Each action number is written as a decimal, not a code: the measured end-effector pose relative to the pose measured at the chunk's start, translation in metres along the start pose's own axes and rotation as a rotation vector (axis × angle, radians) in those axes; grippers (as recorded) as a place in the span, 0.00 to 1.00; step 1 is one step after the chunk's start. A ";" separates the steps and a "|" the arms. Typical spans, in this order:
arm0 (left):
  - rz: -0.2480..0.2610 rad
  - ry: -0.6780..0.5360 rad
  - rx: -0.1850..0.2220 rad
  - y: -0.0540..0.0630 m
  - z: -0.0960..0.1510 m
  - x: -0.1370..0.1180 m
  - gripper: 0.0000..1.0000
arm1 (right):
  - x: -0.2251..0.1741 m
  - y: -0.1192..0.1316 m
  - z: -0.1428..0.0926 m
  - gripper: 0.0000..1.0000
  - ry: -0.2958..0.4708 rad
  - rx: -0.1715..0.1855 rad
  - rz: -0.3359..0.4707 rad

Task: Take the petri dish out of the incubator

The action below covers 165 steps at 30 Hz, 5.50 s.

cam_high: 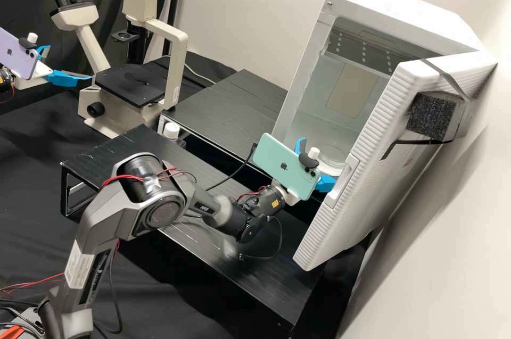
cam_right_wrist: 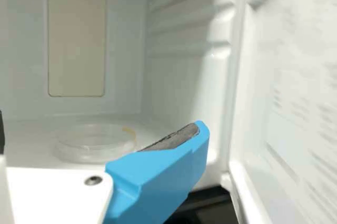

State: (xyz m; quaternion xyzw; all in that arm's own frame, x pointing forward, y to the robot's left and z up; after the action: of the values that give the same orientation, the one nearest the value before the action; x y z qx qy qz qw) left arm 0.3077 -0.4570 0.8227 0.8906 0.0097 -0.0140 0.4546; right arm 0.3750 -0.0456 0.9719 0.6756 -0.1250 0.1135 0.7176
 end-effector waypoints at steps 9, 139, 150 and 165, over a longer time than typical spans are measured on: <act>0.000 0.000 0.000 0.000 0.000 0.000 1.00 | 0.029 -0.012 0.005 1.00 -0.026 -0.004 -0.113; 0.000 0.000 0.000 0.000 0.000 0.000 1.00 | 0.010 0.005 0.026 0.00 -0.080 0.041 -0.183; 0.000 0.000 0.000 0.000 0.000 0.000 1.00 | -0.068 -0.008 0.007 0.00 -0.009 0.047 -0.148; 0.000 0.000 0.000 0.000 0.000 0.000 1.00 | -0.196 -0.034 -0.030 0.00 0.052 0.029 -0.247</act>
State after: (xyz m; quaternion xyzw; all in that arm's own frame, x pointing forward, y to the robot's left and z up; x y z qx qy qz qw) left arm 0.3077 -0.4570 0.8227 0.8906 0.0097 -0.0140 0.4546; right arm 0.2025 -0.0169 0.8736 0.6929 -0.0206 0.0438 0.7195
